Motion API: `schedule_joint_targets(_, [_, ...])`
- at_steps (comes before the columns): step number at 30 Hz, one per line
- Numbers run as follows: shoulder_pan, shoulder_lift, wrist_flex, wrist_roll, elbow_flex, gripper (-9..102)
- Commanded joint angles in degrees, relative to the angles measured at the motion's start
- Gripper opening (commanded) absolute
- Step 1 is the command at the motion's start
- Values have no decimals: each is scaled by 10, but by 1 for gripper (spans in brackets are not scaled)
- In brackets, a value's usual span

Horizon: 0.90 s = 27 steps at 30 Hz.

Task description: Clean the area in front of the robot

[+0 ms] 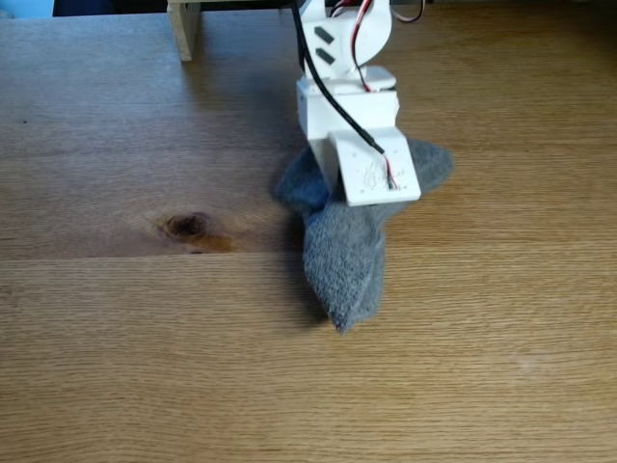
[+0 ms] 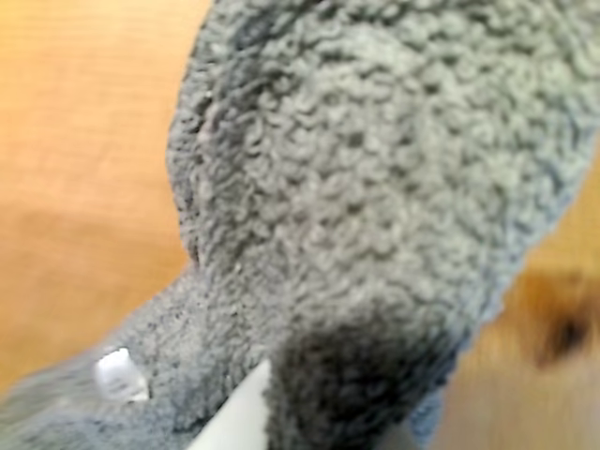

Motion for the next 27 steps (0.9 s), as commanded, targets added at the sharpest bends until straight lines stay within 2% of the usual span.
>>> schedule_joint_targets(1, [25, -49, -124, -49, -5, 0])
schedule_joint_targets(7, [69, -150, -231, -105, -5, 0])
schedule_joint_targets(12, [134, -161, -306, -76, -6, 0])
schedule_joint_targets(15, [178, -148, -314, -52, -7, 0])
schedule_joint_targets(20, [254, -116, -249, -9, -7, 0])
schedule_joint_targets(27, [337, -69, -54, 26, -6, 0])
